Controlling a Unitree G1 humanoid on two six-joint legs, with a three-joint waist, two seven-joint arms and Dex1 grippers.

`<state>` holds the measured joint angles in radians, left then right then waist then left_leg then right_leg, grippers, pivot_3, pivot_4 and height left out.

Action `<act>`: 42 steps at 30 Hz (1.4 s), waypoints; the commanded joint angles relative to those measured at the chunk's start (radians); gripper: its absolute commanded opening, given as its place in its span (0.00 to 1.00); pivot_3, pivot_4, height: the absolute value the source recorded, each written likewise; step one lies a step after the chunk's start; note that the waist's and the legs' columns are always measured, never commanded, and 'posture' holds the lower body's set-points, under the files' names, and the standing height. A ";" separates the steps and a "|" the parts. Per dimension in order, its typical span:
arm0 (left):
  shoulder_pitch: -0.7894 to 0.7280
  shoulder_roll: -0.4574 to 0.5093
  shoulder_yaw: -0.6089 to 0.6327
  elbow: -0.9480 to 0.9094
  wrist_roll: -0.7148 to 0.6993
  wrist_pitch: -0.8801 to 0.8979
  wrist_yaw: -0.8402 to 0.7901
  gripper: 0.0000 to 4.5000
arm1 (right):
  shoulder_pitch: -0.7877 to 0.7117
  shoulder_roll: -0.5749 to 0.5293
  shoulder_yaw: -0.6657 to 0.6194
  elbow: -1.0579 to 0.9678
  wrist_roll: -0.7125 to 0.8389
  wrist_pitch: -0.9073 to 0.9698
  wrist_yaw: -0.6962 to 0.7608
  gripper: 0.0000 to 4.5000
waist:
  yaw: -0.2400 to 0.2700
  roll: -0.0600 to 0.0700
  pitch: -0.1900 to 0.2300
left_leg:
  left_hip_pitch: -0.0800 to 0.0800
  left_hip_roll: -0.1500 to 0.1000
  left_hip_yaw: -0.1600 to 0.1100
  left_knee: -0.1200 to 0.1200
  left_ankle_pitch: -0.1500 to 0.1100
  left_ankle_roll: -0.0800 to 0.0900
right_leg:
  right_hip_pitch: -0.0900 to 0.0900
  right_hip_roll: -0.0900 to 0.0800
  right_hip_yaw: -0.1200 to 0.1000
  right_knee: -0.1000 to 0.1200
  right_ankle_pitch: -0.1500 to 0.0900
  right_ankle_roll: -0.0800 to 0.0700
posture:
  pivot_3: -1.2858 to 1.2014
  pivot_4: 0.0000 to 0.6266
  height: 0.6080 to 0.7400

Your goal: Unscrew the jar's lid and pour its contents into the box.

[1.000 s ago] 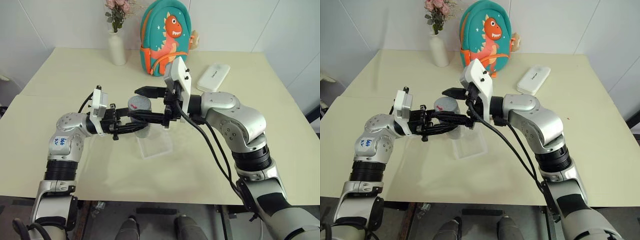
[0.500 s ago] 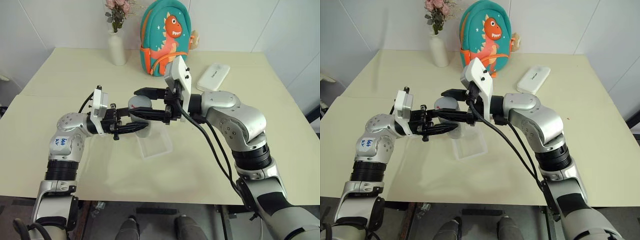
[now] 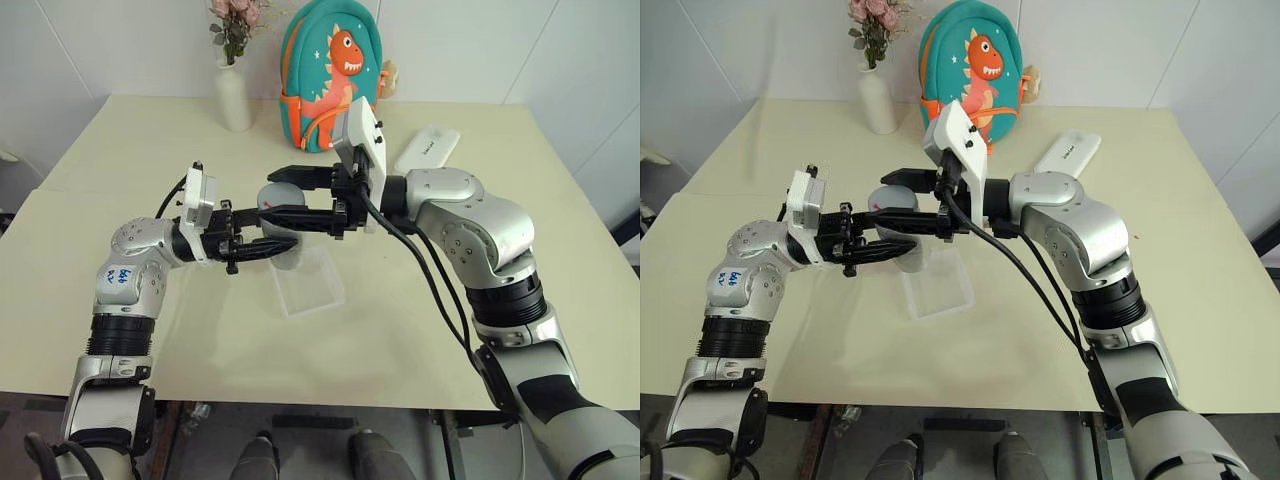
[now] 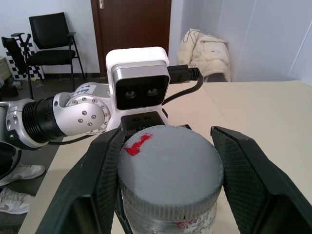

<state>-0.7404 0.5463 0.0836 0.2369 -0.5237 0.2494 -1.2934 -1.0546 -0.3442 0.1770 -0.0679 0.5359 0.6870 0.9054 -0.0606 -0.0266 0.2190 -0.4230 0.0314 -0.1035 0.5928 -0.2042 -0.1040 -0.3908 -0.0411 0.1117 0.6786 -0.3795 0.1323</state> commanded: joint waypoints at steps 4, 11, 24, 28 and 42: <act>0.010 0.039 -0.052 -0.019 0.017 0.067 -0.036 0.44 | -0.064 -0.026 -0.071 -0.008 -0.023 -0.105 0.014 0.56 | -0.001 0.000 0.000 | 0.000 0.000 0.000 0.000 0.000 0.000 | 0.000 0.000 0.000 0.000 0.000 0.000 | 0.52 0.24 1.00; 0.004 0.072 -0.079 -0.019 0.021 0.105 -0.049 0.44 | -0.074 -0.033 -0.069 0.013 -0.036 -0.128 0.041 0.56 | -0.001 0.000 0.000 | 0.000 0.000 0.000 0.000 0.000 0.000 | 0.000 0.000 0.000 0.000 0.000 0.000 | 0.52 0.24 1.00; 0.008 0.050 -0.061 -0.019 0.016 0.072 -0.026 0.44 | -0.098 -0.032 -0.081 0.060 -0.052 -0.171 0.070 0.56 | 0.000 0.002 0.001 | 0.000 0.000 0.000 0.000 0.000 0.000 | 0.000 0.000 0.000 0.000 0.000 0.000 | 0.52 0.24 1.00; 0.002 0.050 -0.032 -0.022 0.007 0.062 -0.002 0.44 | -0.095 -0.055 -0.100 0.081 -0.069 -0.171 0.056 0.56 | 0.000 0.002 0.001 | 0.000 0.000 0.000 0.000 0.000 0.000 | 0.000 0.000 0.000 0.000 0.000 0.000 | 0.52 0.24 1.00; -0.062 0.201 0.149 0.053 0.053 -0.036 0.132 0.44 | 0.228 -0.250 -0.193 0.035 -0.194 -0.091 -0.126 0.56 | 0.001 0.002 0.001 | 0.000 0.000 0.001 -0.002 0.000 0.000 | -0.001 0.000 0.001 -0.002 0.000 0.000 | 0.52 0.24 1.00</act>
<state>-0.7795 0.7286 0.1954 0.2768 -0.4833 0.2590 -1.1904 -0.8555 -0.5784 0.0168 0.0474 0.3374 0.5775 0.8024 -0.0600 -0.0248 0.2202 -0.4231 0.0313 -0.1022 0.5908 -0.2043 -0.1039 -0.3917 -0.0412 0.1126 0.6768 -0.3796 0.1322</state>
